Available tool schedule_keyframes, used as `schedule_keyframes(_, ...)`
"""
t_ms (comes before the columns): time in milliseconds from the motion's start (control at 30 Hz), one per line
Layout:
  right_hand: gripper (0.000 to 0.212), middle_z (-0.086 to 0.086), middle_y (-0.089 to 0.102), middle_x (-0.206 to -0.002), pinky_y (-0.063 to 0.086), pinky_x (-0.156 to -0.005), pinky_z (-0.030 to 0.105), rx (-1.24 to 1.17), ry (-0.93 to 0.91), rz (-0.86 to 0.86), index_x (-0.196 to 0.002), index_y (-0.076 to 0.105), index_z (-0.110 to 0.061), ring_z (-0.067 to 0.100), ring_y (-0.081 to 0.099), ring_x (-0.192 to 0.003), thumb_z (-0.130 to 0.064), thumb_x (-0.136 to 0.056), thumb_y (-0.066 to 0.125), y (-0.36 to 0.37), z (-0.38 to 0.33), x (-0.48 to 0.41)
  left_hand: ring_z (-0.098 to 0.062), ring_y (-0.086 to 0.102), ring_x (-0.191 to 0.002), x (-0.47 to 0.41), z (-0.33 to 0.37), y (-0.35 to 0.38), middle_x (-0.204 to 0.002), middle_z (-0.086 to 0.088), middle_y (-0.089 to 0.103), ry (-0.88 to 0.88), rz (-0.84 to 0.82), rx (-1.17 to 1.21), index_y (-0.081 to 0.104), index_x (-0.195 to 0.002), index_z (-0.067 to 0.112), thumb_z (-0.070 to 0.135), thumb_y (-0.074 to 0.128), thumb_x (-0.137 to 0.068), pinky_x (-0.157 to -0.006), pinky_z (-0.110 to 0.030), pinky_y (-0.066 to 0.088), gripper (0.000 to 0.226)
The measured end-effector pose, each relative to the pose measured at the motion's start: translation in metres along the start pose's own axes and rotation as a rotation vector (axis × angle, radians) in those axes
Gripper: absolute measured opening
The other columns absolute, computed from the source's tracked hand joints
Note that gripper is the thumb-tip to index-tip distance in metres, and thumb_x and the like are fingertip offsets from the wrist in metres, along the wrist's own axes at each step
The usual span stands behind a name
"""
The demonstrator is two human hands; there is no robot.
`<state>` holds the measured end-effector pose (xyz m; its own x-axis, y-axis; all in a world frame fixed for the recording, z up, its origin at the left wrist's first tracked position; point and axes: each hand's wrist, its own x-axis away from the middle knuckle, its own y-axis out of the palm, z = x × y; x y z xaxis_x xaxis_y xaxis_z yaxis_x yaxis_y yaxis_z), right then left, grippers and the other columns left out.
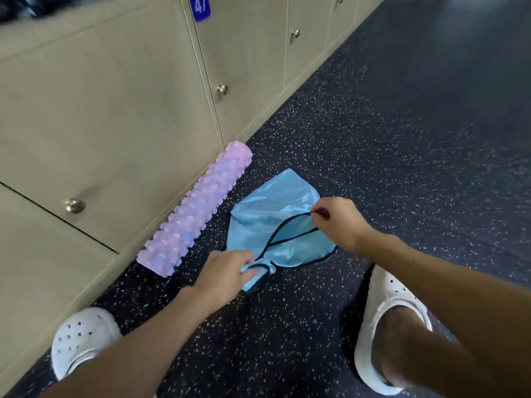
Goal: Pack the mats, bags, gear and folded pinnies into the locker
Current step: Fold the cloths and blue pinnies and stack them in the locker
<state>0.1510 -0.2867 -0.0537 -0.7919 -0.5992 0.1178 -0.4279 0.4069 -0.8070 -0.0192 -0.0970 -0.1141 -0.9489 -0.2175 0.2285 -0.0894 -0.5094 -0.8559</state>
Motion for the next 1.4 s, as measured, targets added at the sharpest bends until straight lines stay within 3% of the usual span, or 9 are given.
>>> schedule_keyframes(267,0.018,-0.002,0.061,-0.073,0.036,-0.044,0.011,-0.049,-0.212,0.089,-0.089,0.066,-0.005,0.006,0.048,-0.058,-0.009,-0.096,0.050,-0.115,-0.107,0.018,-0.011,0.046,-0.061,0.017,0.060,-0.160,-0.067,0.008,0.051,0.136,0.195,0.131,0.051,-0.073,0.028,0.025,0.071,-0.092,-0.062,-0.034,0.037,0.027)
schedule_keyframes(400,0.019,-0.003,0.055,-0.072,0.033,-0.049,0.013,0.015,-0.315,0.154,-0.084,0.061,-0.006,0.008,0.047,-0.062,-0.011,-0.098,0.050,-0.176,-0.158,0.037,-0.011,0.049,-0.066,0.041,0.092,-0.228,-0.071,0.001,0.059,0.199,0.350,0.179,0.061,-0.078,0.015,0.016,0.070,-0.091,-0.065,-0.031,0.037,0.016)
schedule_keyframes(500,0.033,0.006,0.036,-0.060,0.024,-0.048,0.028,-0.055,-0.381,0.212,-0.064,0.043,-0.001,0.012,0.027,-0.051,-0.006,-0.096,0.049,-0.210,-0.186,0.058,-0.019,0.053,-0.067,0.066,0.113,-0.270,-0.076,-0.013,0.064,0.242,0.452,0.207,0.062,-0.080,0.011,0.012,0.069,-0.092,-0.066,-0.031,0.042,0.013)
schedule_keyframes(600,0.024,0.009,0.044,-0.065,0.027,-0.045,0.023,-0.252,-0.376,0.261,-0.078,0.058,0.004,0.007,0.028,-0.045,-0.009,-0.098,0.052,-0.229,-0.204,0.071,-0.017,0.063,-0.070,0.089,0.126,-0.300,-0.082,-0.011,0.070,0.271,0.461,0.211,0.065,-0.085,0.008,0.003,0.067,-0.091,-0.067,-0.030,0.048,0.009)
schedule_keyframes(733,0.011,0.007,0.061,-0.083,0.040,-0.070,0.024,-0.558,-0.316,0.255,-0.088,0.068,-0.013,0.012,0.050,-0.073,-0.017,-0.096,0.062,-0.221,-0.212,0.073,-0.001,0.066,-0.079,0.110,0.131,-0.306,-0.091,-0.004,0.072,0.245,0.373,0.257,0.068,-0.094,0.006,-0.015,0.055,-0.090,-0.072,-0.008,0.047,0.025)
schedule_keyframes(900,0.020,-0.003,0.048,-0.051,0.037,-0.041,0.014,-0.761,-0.237,0.062,-0.079,0.063,0.000,0.003,0.042,-0.039,-0.011,-0.095,0.063,-0.202,-0.223,0.077,-0.004,0.065,-0.083,0.114,0.165,-0.281,-0.097,-0.003,0.072,0.299,0.403,0.447,0.068,-0.097,0.017,0.004,0.068,-0.090,-0.080,-0.017,0.050,0.014)
schedule_keyframes(1000,0.017,0.012,0.063,-0.071,0.054,-0.058,0.024,-0.913,-0.219,-0.043,-0.086,0.067,0.005,0.017,0.061,-0.062,-0.010,-0.094,0.064,-0.199,-0.227,0.080,-0.005,0.060,-0.073,0.115,0.189,-0.275,-0.092,-0.003,0.069,0.329,0.444,0.516,0.065,-0.100,0.018,0.023,0.081,-0.081,-0.071,-0.016,0.052,0.025)
schedule_keyframes(1133,0.011,0.016,0.069,-0.081,0.060,-0.080,0.029,-1.084,-0.221,-0.135,-0.100,0.065,0.007,0.023,0.069,-0.078,0.008,-0.089,0.062,-0.201,-0.229,0.080,-0.008,0.059,-0.066,0.109,0.184,-0.277,-0.091,-0.001,0.067,0.232,0.538,0.550,0.058,-0.100,0.025,0.018,0.085,-0.075,-0.067,-0.021,0.052,0.037)
schedule_keyframes(1400,0.009,0.016,0.067,-0.087,0.060,-0.081,0.029,-1.054,-0.238,-0.066,-0.095,0.067,0.003,0.020,0.070,-0.076,0.008,-0.088,0.063,-0.203,-0.227,0.082,-0.006,0.061,-0.063,0.110,0.181,-0.275,-0.078,0.003,0.067,0.211,0.544,0.510,0.064,-0.084,0.015,0.011,0.079,-0.082,-0.064,-0.018,0.051,0.016)
